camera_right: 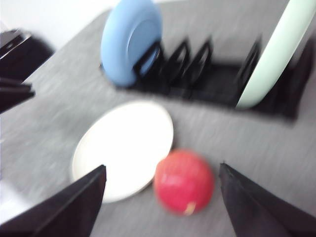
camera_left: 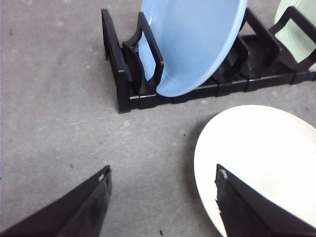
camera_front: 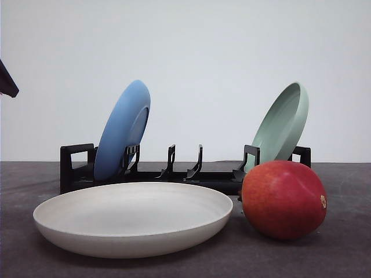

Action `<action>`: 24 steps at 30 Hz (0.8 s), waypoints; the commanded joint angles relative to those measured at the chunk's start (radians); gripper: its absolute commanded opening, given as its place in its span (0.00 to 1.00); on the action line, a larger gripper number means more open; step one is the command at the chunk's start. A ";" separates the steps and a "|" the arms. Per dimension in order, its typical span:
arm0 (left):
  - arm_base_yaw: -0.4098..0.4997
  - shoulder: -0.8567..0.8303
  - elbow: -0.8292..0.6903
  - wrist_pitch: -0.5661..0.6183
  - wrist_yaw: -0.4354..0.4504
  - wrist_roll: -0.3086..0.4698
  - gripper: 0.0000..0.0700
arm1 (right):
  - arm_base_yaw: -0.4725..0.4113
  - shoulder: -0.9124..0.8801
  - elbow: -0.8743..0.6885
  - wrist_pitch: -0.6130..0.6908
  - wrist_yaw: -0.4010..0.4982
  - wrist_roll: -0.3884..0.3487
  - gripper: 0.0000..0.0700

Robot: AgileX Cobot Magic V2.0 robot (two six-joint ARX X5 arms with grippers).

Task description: Place pomegranate in white plate

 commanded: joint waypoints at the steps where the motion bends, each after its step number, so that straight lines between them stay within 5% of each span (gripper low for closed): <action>1: -0.002 0.004 0.005 0.009 0.001 -0.011 0.55 | 0.016 0.048 0.025 -0.026 0.003 0.051 0.65; 8: -0.002 0.004 0.005 0.009 0.001 -0.012 0.55 | 0.099 0.247 0.119 -0.132 0.195 0.058 0.65; 14: -0.002 0.004 0.005 0.010 0.001 -0.011 0.55 | 0.190 0.435 0.191 -0.119 0.229 0.039 0.66; 24: -0.002 0.004 0.005 0.010 0.001 -0.011 0.55 | 0.355 0.693 0.249 -0.016 0.310 -0.107 0.79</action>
